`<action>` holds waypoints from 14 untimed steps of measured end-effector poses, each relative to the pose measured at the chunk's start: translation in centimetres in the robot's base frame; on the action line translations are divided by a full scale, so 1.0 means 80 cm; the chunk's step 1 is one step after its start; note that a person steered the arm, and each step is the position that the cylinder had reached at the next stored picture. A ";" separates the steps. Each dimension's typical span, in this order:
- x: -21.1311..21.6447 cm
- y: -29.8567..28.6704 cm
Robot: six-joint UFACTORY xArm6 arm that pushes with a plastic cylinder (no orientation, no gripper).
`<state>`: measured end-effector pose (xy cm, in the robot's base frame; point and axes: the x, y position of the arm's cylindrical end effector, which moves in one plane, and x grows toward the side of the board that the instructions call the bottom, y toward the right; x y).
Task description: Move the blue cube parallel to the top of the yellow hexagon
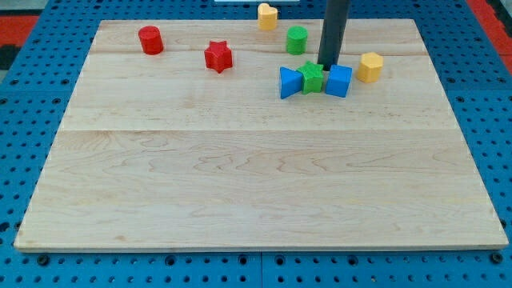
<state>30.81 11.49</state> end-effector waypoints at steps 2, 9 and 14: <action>-0.017 0.034; -0.014 -0.008; 0.069 0.019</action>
<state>36.34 13.01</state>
